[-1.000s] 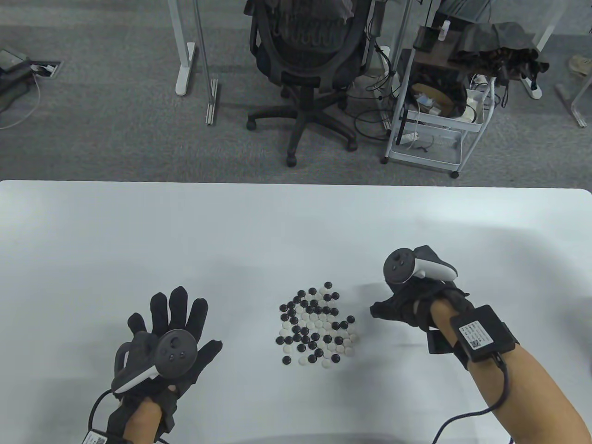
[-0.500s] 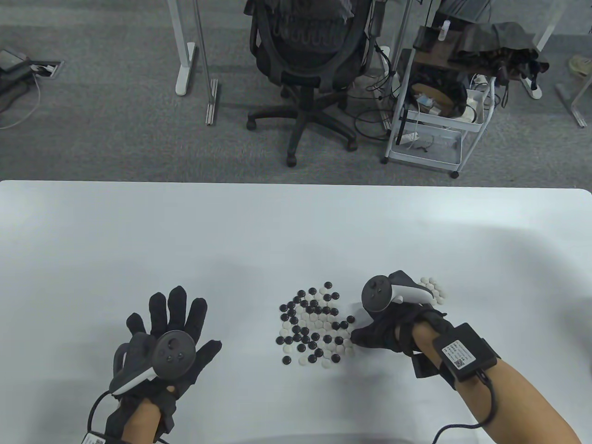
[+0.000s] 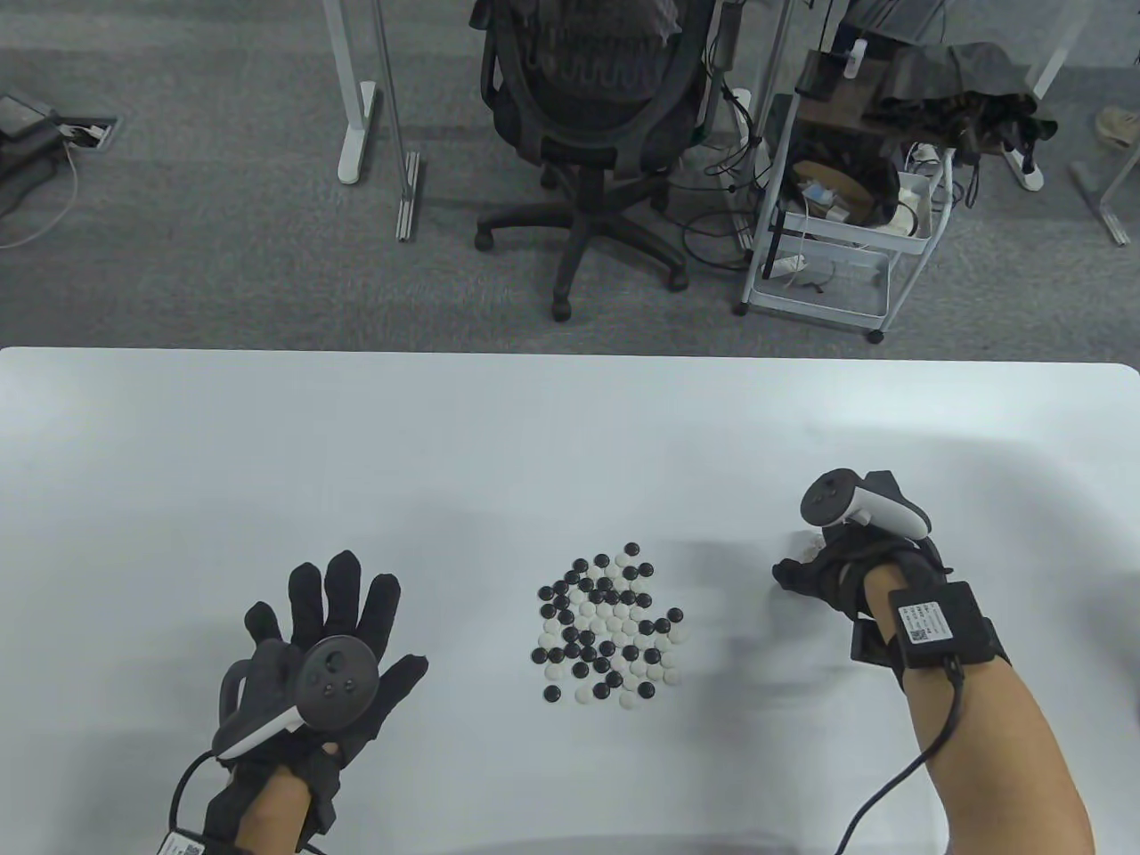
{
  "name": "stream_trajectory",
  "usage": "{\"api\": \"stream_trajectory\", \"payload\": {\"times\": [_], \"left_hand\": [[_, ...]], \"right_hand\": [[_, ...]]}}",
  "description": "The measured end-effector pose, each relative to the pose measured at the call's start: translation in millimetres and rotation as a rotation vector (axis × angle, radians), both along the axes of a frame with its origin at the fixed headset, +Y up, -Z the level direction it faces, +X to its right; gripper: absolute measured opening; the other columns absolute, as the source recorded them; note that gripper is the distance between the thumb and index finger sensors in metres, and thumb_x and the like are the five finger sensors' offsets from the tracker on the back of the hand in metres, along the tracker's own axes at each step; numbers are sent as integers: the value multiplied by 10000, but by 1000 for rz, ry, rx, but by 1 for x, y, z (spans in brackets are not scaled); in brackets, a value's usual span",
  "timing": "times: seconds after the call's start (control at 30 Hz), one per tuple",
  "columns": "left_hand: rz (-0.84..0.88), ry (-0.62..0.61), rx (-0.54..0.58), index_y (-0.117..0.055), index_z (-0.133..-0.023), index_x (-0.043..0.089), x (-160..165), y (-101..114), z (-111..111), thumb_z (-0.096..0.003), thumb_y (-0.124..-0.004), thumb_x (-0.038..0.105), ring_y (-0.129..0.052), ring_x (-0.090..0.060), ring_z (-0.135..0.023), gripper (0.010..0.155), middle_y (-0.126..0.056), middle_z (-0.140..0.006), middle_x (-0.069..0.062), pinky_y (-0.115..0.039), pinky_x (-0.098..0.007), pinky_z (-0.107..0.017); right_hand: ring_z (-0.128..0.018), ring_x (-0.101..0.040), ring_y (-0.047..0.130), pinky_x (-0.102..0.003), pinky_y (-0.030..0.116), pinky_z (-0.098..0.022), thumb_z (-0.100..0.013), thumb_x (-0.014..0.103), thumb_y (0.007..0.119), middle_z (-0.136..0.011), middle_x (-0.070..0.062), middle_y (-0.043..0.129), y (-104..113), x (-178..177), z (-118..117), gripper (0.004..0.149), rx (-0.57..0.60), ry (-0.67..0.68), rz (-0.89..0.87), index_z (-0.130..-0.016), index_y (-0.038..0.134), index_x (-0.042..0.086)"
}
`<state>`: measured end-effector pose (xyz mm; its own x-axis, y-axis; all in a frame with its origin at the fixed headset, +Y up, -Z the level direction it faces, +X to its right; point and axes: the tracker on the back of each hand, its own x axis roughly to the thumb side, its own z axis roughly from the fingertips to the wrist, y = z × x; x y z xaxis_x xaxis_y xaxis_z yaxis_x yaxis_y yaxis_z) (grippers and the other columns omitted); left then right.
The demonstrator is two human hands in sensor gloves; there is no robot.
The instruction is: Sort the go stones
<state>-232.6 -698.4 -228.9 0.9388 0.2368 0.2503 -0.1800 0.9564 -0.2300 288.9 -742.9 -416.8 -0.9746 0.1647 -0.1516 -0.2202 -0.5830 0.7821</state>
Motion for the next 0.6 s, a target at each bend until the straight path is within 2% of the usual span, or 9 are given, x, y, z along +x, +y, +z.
{"api": "stream_trajectory", "payload": {"times": [0.23, 0.37, 0.47, 0.6], "left_hand": [[3, 0, 2, -142, -1201, 102, 0, 0, 0, -634, -432, 540, 106, -615, -955, 773, 102, -1163, -338, -1, -850, -517], [5, 2, -2, -141, -1201, 99, -1, 0, 0, -633, -433, 541, 106, -615, -955, 777, 103, -1164, -338, -1, -850, -517], [4, 1, -6, -142, -1201, 100, -1, 0, 0, -634, -434, 540, 107, -616, -955, 775, 104, -1164, -339, -1, -850, -516], [2, 0, -8, -140, -1202, 99, 0, 1, 0, -635, -433, 539, 106, -616, -955, 775, 102, -1163, -339, -1, -850, -517]], "right_hand": [[-872, -538, -150, -820, 33, -546, -534, 520, 492, -1082, -205, -46, 0, 20, -2, 621, 6, -69, 14, -1076, 623, 248], [-870, -543, -146, -821, 38, -544, -534, 523, 491, -1082, -214, -45, 7, 19, -2, 625, 29, -66, -33, -1080, 612, 244], [-873, -543, -145, -821, 37, -544, -535, 521, 496, -1088, -218, -36, 21, 6, 1, 627, 59, -22, -99, -1081, 615, 236], [-874, -545, -142, -822, 40, -545, -538, 517, 504, -1089, -220, -34, 34, -24, 14, 624, 69, 112, -145, -1079, 623, 231]]}}
